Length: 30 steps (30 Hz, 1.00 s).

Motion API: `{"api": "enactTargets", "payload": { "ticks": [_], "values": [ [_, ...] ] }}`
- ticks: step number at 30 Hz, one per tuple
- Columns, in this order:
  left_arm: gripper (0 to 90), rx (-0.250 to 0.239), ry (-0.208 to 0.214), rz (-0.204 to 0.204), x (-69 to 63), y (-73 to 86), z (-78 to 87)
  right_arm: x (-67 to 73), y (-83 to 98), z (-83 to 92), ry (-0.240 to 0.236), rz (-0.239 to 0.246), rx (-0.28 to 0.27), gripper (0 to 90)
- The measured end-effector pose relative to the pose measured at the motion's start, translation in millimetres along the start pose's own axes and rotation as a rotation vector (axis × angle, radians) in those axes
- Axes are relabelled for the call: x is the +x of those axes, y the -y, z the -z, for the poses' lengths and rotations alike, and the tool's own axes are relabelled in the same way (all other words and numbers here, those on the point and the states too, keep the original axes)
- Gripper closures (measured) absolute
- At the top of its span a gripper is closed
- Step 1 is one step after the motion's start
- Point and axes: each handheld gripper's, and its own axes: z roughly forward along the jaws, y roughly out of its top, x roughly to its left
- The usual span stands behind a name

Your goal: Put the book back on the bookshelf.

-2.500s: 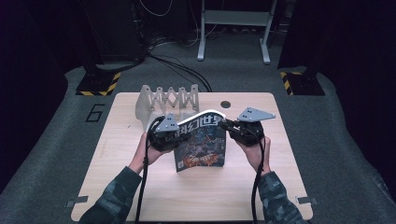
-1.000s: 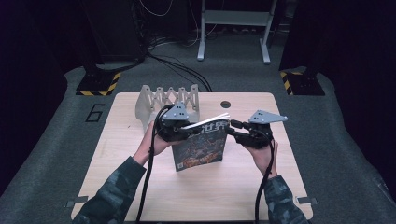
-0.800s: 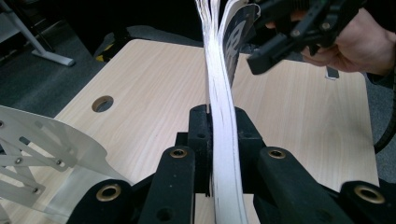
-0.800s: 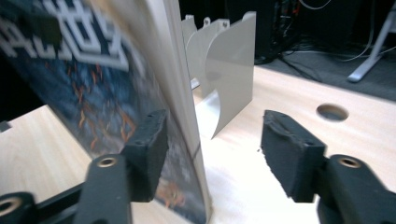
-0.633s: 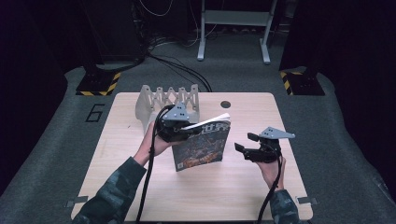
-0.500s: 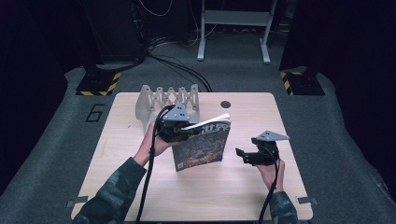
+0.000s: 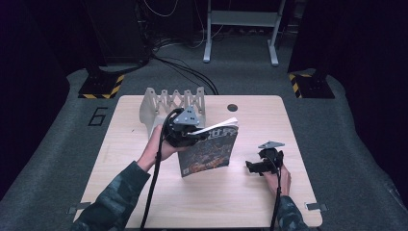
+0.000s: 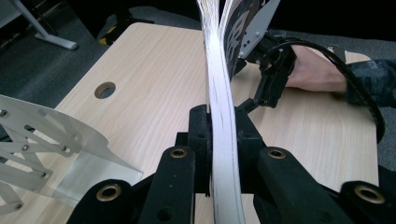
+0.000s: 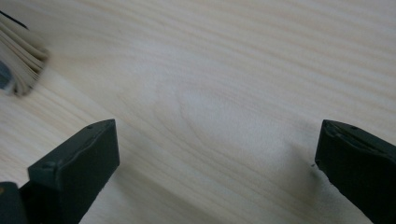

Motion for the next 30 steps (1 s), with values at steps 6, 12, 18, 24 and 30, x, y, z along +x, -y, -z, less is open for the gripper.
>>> {"api": "enactTargets", "payload": {
  "ticks": [6,12,18,24,30],
  "values": [
    [81.4,0.014,0.006,-0.006,-1.1,-2.1,-0.3,-2.7,4.8,-2.3,-0.005,0.009,-0.052,0.0],
    [81.4,0.006,0.004,-0.003,-1.7,-1.5,-0.2,-3.6,6.2,-1.8,-0.003,0.024,-0.058,0.0],
    [81.8,0.013,0.023,-0.010,-5.7,-3.2,1.0,0.8,7.5,-0.8,0.006,0.013,-0.053,0.0],
    [82.0,0.018,0.033,-0.011,-7.1,-8.0,0.5,0.6,7.2,-0.6,0.002,0.013,-0.049,0.0],
    [82.0,0.016,0.020,-0.025,-11.6,-17.7,5.6,0.2,7.3,-0.8,0.002,0.018,-0.053,0.0]
  ]
}}
